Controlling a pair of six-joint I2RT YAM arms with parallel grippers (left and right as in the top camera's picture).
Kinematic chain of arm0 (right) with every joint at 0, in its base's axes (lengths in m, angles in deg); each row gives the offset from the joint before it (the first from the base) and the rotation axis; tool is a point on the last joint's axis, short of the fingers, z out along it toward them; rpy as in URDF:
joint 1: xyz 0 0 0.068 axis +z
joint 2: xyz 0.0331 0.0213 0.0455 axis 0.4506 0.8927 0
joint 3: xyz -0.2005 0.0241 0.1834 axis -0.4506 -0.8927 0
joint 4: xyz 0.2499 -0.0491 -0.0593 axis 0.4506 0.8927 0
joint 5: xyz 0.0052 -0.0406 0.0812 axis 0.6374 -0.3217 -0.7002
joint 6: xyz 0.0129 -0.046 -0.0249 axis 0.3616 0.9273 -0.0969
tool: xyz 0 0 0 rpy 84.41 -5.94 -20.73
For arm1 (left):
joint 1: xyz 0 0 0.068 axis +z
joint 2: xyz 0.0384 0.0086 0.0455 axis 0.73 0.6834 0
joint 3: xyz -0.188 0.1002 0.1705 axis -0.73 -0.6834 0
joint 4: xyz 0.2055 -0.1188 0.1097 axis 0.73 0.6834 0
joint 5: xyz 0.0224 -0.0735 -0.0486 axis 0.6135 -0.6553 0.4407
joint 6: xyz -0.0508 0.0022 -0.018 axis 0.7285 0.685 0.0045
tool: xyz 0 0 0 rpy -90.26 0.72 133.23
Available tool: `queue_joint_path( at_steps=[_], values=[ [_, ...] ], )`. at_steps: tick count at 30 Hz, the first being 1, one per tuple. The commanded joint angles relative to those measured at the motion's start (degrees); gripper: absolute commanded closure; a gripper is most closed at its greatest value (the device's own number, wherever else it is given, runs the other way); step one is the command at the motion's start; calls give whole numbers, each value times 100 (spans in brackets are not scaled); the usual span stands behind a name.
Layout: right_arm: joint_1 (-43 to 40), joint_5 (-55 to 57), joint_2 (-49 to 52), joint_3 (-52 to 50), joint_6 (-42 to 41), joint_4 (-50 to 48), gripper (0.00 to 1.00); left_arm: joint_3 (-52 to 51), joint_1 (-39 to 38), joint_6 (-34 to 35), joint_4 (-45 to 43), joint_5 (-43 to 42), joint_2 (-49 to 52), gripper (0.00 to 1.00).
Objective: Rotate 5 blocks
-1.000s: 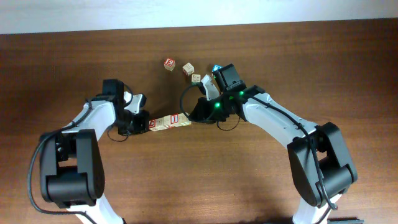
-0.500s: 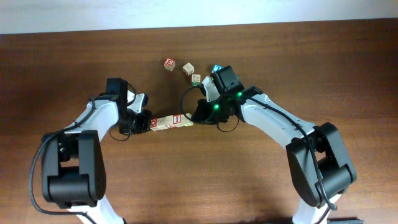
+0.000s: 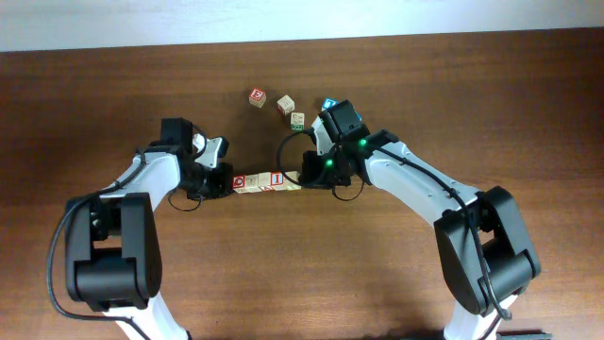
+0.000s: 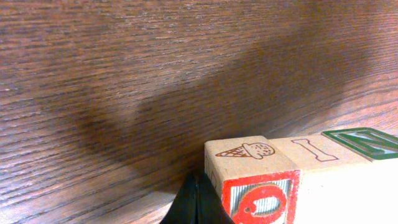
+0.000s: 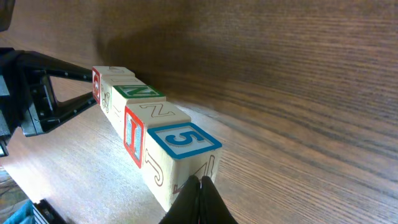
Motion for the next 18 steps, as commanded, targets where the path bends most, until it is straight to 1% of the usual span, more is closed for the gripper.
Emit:
queue_joint_path(
  at_steps=[1,5,9,13,15,18],
  values=[
    [448,-927,133,197,48,-50,96,-199,-503,-125,66,-1792,264,100],
    [455,-844,278,199,4,-28,96,-199,-542,-125,72,-1794,264,100],
    [452,-669,387,199,-37,-24,96,-199,-772,-125,70,-1790,264,100],
    [455,-264,387,197,-101,68,96,-199,-940,-122,68,-1790,264,100],
    [455,131,391,195,-188,133,96,-199,-951,-118,72,-1790,264,100],
    [455,365,396,192,-210,151,96,-199,-951,-79,76,-1786,264,100]
  ],
)
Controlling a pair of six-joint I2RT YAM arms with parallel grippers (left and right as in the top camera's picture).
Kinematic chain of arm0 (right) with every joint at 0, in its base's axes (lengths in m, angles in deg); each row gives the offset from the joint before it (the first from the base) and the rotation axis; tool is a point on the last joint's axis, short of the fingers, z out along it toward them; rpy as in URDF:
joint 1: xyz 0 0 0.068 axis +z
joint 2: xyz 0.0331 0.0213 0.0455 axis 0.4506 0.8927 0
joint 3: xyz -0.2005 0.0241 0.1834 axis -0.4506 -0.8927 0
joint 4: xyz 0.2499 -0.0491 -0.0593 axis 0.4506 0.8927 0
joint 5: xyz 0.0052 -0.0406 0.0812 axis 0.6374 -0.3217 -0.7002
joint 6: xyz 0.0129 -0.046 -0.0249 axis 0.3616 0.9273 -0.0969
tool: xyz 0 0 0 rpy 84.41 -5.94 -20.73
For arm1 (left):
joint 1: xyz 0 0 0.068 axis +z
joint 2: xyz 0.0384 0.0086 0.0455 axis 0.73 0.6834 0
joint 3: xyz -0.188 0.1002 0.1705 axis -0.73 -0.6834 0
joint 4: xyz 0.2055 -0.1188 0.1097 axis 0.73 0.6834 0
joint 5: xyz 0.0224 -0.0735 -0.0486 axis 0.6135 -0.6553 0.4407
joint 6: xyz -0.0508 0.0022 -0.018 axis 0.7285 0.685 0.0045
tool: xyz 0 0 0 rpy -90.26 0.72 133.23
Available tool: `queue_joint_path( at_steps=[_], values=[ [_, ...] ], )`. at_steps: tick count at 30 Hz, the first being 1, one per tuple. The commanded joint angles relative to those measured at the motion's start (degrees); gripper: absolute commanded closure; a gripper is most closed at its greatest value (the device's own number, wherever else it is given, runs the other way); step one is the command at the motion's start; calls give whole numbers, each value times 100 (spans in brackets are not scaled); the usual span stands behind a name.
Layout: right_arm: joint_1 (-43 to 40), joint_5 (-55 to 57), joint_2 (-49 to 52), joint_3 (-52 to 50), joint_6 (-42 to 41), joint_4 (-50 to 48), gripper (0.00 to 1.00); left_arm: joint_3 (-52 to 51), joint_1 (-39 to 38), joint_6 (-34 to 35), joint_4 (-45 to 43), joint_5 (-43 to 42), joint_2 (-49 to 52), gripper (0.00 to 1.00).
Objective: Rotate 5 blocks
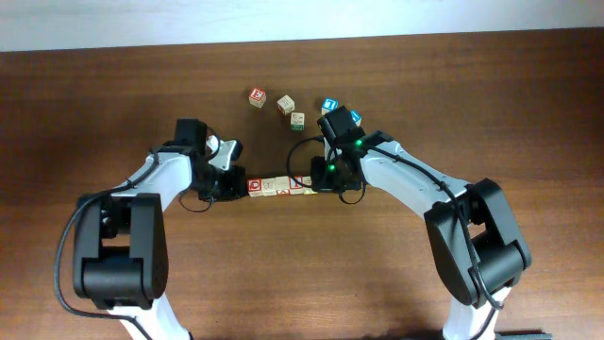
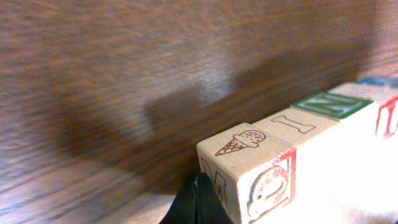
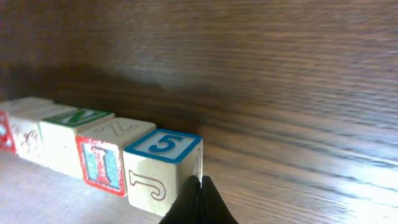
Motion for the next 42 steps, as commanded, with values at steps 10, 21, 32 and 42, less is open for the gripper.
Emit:
queue_joint_path(
  at_steps=[10,21,32,42],
  values=[
    [446,-752,199,155,-72,-105,76,-177,-577,-48,94,-1185,245,69],
    [389,-800,199,162,407,31,74,-177,-337,-48,391,81,245,86],
    [-149,-920,168,1158,1252,1016,64,675,-289,105,1287,562,243,87],
    [551,533,492,1547,1453,81,41,2896,535,1298,1779,1919,245,49]
  ],
)
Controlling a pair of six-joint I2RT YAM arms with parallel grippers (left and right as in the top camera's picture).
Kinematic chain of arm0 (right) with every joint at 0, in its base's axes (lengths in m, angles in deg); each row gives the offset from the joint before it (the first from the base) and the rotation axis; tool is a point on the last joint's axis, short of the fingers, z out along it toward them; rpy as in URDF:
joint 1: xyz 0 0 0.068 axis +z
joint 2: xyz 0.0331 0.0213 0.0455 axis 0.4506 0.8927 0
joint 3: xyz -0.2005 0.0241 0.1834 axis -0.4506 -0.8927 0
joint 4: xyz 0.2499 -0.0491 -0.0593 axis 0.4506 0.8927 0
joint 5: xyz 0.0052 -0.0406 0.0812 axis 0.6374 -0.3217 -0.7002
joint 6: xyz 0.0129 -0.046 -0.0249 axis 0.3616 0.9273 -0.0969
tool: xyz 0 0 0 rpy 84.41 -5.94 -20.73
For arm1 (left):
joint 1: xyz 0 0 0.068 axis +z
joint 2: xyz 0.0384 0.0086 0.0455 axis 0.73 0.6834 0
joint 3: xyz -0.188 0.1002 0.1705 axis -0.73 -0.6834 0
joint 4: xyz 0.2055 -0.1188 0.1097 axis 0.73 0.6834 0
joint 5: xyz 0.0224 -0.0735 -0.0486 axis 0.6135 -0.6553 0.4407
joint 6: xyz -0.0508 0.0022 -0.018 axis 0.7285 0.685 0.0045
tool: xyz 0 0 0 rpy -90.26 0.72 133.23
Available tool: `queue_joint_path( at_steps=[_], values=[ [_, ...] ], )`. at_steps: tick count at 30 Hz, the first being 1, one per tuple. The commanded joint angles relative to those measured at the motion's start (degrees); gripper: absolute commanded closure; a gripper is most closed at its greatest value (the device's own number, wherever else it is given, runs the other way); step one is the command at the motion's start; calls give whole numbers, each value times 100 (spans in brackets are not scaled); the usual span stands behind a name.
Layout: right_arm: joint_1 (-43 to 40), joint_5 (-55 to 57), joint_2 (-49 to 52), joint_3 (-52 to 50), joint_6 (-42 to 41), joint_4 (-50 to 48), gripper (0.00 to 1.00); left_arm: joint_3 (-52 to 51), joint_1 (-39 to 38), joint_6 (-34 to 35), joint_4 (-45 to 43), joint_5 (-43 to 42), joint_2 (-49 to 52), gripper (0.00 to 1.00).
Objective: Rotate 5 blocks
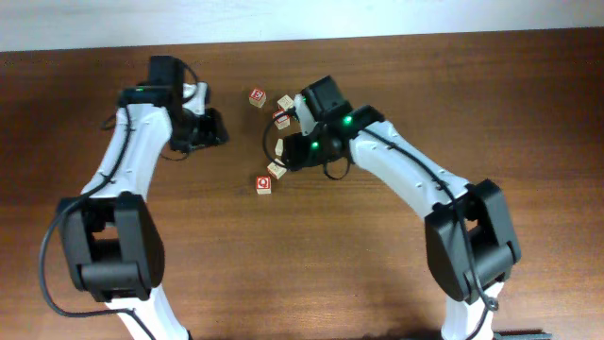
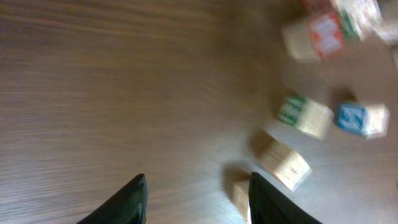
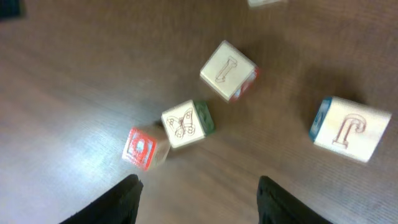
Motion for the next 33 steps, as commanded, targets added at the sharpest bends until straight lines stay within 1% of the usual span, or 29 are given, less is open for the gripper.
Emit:
queue_joint_path(
  at_steps=[1,2,3,6,8,10,14,15,17,19,22,25,29,31,32,33],
  values=[
    [387,802,337,68,48,-361,46,59,186,396,-52,396,-11,50],
    [479,1040,433,68,-125,-483,54,48,186,398,-96,494,-9,52],
    [514,1123,496,68,-232,-551,59,46,184,402,-116,492,-4,54],
    [549,1182,710,68,-442,-887,65,44,186,417,-201,492,79,54],
    [538,1222,785,68,-444,-990,71,46,186,463,-273,487,221,54],
    [540,1333,798,68,-442,-1075,74,46,186,481,-308,490,308,53],
    [540,1325,909,68,-444,-1226,75,44,184,481,-343,490,337,46],
    [546,1261,938,68,-444,-1209,75,46,184,481,-341,490,337,44],
    [546,1141,992,68,-540,-1078,81,44,179,481,-343,490,337,39],
    [544,1137,1019,68,-599,-916,82,44,166,481,-341,487,337,38],
    [544,1115,1019,68,-933,-708,82,44,107,481,-339,490,337,37],
    [544,931,1019,70,-1432,-437,82,46,11,481,-334,487,337,37],
    [538,658,1019,146,-1840,-111,81,44,2,481,-330,487,337,37],
    [538,527,1010,146,-2013,-11,71,44,-7,481,-291,487,337,37],
    [538,444,1010,146,-2013,15,69,44,-9,481,-264,487,337,37],
    [538,369,1008,151,-2039,55,65,44,-9,481,-247,487,337,38]
  ],
)
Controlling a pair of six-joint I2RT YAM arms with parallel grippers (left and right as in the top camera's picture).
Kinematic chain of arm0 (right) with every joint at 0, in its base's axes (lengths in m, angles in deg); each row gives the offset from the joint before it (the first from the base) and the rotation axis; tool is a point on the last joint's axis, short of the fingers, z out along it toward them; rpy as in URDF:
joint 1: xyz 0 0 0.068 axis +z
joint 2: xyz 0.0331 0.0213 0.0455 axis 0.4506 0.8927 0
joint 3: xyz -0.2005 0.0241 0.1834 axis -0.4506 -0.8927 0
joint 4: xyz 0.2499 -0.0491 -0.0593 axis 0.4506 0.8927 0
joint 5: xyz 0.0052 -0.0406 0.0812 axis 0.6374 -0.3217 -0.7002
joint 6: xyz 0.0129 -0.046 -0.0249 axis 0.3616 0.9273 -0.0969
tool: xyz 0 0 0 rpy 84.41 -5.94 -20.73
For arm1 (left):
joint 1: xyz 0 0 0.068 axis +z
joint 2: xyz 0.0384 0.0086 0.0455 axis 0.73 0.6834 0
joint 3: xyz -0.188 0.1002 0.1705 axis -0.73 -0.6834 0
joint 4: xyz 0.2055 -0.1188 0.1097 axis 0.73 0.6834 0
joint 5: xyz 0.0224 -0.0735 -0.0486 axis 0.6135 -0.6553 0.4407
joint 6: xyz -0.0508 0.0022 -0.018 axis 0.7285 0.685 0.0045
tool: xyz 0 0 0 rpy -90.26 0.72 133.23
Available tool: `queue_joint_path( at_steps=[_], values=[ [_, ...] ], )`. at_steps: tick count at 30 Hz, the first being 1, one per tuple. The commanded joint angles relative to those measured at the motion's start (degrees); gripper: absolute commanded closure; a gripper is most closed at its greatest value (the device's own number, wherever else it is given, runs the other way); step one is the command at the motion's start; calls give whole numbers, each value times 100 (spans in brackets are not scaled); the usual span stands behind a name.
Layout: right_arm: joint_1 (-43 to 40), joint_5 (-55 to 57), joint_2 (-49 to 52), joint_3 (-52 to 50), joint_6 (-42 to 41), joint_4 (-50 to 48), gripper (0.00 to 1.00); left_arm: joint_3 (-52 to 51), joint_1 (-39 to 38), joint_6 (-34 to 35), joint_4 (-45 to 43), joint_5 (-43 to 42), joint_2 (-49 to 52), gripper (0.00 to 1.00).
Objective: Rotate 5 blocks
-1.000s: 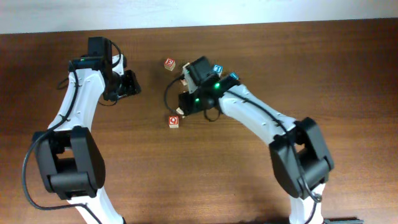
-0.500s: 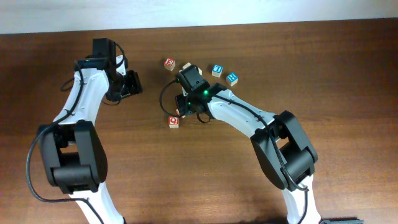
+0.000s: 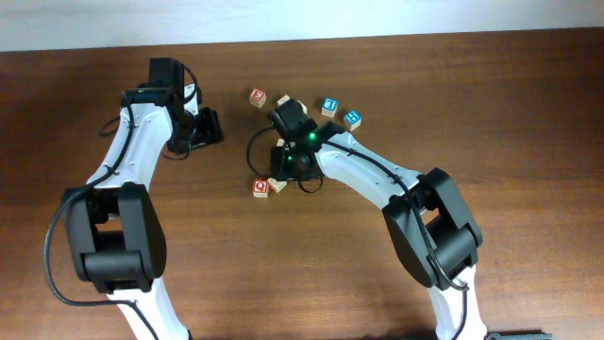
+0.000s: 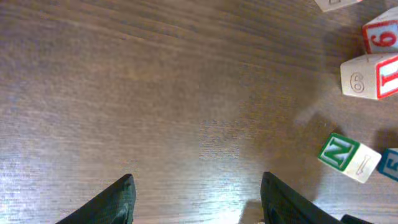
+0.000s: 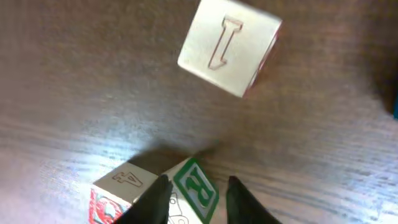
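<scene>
Several wooden letter blocks lie scattered at mid-table. My right gripper [image 3: 281, 176] is low over two touching blocks: a green R block [image 5: 198, 191] sits between its narrowed fingers [image 5: 158, 198], with a thin gap on the right side, and a red-faced block [image 5: 115, 194] marked 4 touches its left. An I block [image 5: 230, 46] lies just beyond. The red Q block [image 3: 260, 187] shows from overhead. My left gripper [image 4: 200, 198] hangs open over bare wood at the back left [image 3: 209, 127], with a green N block [image 4: 348, 155] to its right.
More blocks lie at the back: a red one [image 3: 257, 97], a plain one [image 3: 283, 101] and two blue ones [image 3: 328, 104], [image 3: 352, 118]. The left wrist view shows a 6/I block [image 4: 373, 74] and another red 6 block [image 4: 382, 36]. The brown table [image 3: 472, 236] ends at a white wall behind.
My right gripper has come down closer to the blocks and its fingers have narrowed around the green R block. The left arm has barely moved and stays open.
Both grippers were shut, one at each end of a row of blocks. Then the row lay turned and shifted right. Later the row was broken up, with blocks scattered and both grippers open and raised. Now the right one straddles the green block.
</scene>
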Motion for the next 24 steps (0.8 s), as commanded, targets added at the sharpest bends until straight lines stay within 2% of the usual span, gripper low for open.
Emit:
queue_joint_path(
  at_steps=[1,4,5,7,11,14,16,18,19,20,22,24],
  values=[
    [11,-229,127,-20,-190,195,60,46,-11,35,42,39,48,38],
    [11,-195,74,385,-17,649,52,46,-11,35,55,39,48,37],
    [9,74,26,713,332,944,44,46,-28,35,52,39,48,36],
    [-44,376,9,1204,1132,1086,38,48,-48,33,46,44,48,34],
    [-184,846,256,1231,1921,44,37,46,37,33,-216,57,48,28],
    [-197,1161,745,1231,1576,-439,38,48,275,37,-660,529,48,18],
    [-216,1246,861,1231,1434,-505,38,48,428,37,-763,555,48,1],
    [-221,1244,938,1231,1364,-522,38,48,588,35,-758,555,48,1],
    [-221,1237,973,1228,1239,-496,45,48,621,33,-754,557,48,1],
    [-210,1235,990,1228,1156,-437,58,48,616,33,-758,557,48,1],
    [-210,1222,975,1239,1108,-278,77,48,616,33,-756,557,48,1],
    [-227,1204,809,1244,782,223,84,48,616,33,-756,557,48,1]
  ],
)
